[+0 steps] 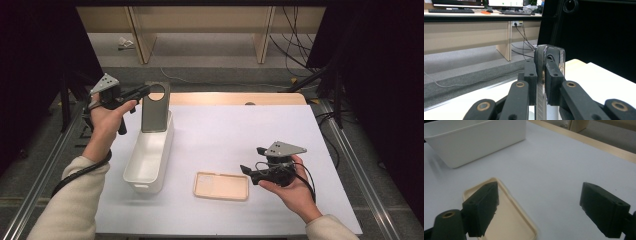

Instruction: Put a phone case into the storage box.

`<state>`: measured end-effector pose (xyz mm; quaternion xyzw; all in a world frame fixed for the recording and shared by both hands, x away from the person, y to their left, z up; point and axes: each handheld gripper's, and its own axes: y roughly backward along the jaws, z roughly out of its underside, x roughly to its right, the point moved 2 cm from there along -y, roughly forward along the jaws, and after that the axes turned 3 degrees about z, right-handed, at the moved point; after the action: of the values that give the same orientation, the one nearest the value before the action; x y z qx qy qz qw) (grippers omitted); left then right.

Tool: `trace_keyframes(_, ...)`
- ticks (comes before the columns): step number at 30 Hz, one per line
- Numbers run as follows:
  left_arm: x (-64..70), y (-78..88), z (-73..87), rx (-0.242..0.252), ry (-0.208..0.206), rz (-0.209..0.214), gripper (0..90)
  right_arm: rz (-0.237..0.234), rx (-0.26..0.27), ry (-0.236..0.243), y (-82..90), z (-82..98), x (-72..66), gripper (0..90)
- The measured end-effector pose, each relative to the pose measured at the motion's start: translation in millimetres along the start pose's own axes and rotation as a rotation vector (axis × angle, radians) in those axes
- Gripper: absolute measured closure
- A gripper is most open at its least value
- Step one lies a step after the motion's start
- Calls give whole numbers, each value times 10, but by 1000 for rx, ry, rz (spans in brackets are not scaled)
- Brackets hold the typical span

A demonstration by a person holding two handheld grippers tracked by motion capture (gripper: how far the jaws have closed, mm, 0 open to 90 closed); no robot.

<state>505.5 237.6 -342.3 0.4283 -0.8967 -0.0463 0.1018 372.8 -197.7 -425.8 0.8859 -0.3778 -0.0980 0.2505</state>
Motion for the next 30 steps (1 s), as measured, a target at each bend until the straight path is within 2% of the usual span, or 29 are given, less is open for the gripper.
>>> trace_keyframes(15, -106, -51, 48, -13, 10, -19, 811, -1, -2, -2, -5, 2, 0, 165)
trace_keyframes(30, -155, -119, 60, -32, -6, -36, 811, -4, -6, -4, -6, 5, -1, 165)
